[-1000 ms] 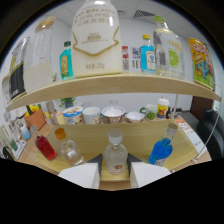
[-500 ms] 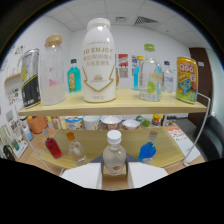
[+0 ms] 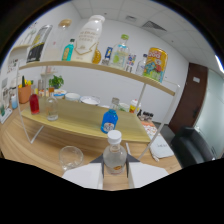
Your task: Make me a cup of Mojito.
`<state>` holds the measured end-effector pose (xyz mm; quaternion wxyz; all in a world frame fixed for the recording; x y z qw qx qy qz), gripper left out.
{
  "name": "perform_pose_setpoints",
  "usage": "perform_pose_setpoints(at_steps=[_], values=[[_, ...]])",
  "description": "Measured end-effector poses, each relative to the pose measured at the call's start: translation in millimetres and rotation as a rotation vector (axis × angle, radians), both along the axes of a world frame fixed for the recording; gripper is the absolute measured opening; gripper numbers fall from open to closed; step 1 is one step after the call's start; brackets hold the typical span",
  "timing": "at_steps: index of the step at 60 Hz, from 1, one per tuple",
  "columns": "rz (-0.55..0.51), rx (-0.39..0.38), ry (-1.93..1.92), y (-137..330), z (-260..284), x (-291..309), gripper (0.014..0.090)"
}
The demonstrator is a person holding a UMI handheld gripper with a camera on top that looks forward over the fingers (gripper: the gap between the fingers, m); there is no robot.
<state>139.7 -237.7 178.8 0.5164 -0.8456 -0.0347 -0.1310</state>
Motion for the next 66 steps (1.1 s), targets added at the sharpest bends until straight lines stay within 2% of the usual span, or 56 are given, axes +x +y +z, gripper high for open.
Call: perform_pose_setpoints(at_steps=[17,30,42,51,59,66], values=[[0.191,-0.048,-0.763,19.1,16.4,11.3,0.033],[0.378,-0.023,-1.267,41.9,32.2,-12.0,0.033],[0.541,-0.046,-1.641,54.7,22.4,-29.3,0.0331],[0.595,-0.079,-1.777,58.7,19.8,-33.6,0.0333],[0.626,-0.073,-1.802,59.1,16.1,-36.5,0.0334],[0.59,-0.066,-1.691,54.9,22.5,-33.5,0.0334]])
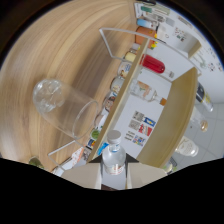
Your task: Make me a cup of Mojito.
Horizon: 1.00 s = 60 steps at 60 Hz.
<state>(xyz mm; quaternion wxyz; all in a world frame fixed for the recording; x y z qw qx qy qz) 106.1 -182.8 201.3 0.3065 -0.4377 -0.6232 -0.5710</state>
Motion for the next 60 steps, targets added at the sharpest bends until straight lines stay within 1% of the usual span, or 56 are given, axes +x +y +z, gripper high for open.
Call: perform_pose_setpoints(at_steps=[6,8,11,14,20,24,26,30,34,46,54,60], values=[[-0.071,0.034,0.262,-8.9,20.5,4.7,0.0333],[-0.09,0.054,0.396,-12.6,29.4,4.3,0.0333],[-0.12,0.059,0.619,-20.1,40.0,2.2,0.0333],[-0.159,0.081,0.83,-27.5,53.2,4.2,0.0336],[-0.188,0.101,1.222,-40.2,68.6,10.8,0.0336],[-0.237,0.091,1.458,-44.4,63.4,16.5,0.0338],[-0.257,0.088,1.56,-43.6,55.9,22.8,0.0336],[-0.33,0.077,1.727,-41.3,31.6,36.2,0.0336],[-0.404,0.042,1.846,-39.1,-1.6,44.0,0.0336],[-0.62,-0.049,1.992,-31.9,-100.3,62.6,0.0336],[-0.679,-0.096,1.996,-30.0,-140.2,68.9,0.0336],[-0.701,-0.11,1.985,-29.6,-159.9,68.3,0.0335]])
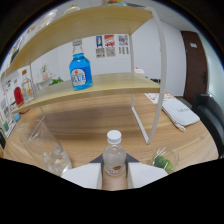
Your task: Make me a cup of Mojito.
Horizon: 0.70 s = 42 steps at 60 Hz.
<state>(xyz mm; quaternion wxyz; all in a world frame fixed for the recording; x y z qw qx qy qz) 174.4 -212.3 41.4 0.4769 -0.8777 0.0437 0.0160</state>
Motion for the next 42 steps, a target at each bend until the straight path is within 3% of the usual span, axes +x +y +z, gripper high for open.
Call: perform_pose_setpoints(at_steps=[23,28,36,42], values=[[0.016,-0.029,-0.05,-14.1,-21.0,0.3,0.0361],[0.002,-0.05,-0.054,-18.9,-21.4,3.5,0.0482],[-0.028,-0.053,-0.043,-30.8,2.8,3.8,0.083],[-0.065,0.001,-0.001,-38.9,43.5,-2.7,0.085]])
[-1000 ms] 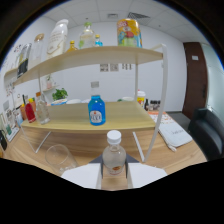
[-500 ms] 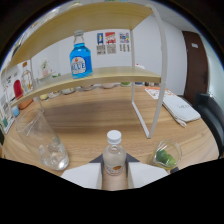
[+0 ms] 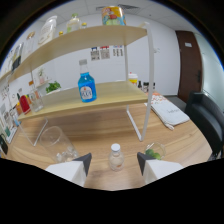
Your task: Make me a cup of Mojito.
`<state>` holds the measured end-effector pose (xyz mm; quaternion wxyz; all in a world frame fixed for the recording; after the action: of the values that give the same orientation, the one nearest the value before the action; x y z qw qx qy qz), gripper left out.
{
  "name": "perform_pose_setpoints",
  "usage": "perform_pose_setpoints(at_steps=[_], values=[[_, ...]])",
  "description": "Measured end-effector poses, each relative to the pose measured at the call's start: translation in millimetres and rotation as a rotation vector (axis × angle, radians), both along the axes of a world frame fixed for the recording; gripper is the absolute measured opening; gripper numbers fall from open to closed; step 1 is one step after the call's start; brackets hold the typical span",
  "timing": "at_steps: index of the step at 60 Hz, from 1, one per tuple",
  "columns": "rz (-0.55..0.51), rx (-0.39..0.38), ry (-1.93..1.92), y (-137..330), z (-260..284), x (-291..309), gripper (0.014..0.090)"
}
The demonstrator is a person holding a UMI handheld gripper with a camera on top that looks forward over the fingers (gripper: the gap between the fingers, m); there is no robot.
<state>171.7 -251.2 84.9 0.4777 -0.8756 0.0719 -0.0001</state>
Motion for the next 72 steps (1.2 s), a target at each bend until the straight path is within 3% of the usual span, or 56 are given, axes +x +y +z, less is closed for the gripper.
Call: perform_pose_setpoints(at_steps=[13,22,43,57,72], values=[[-0.01,0.097,-0.034,-24.6,86.4,-32.7,0.0853],[0.003,0.132,-0.073,-44.0,114.2,-70.9,0.085],[0.054,0.069,-0.041,-81.1,101.2,-163.1,0.0862],[0.079,0.112,-0.035,-75.0,164.3,-223.9,0.0853],[0.139,0.238,-0.013,-45.0,262.3,-293.6,0.0852]])
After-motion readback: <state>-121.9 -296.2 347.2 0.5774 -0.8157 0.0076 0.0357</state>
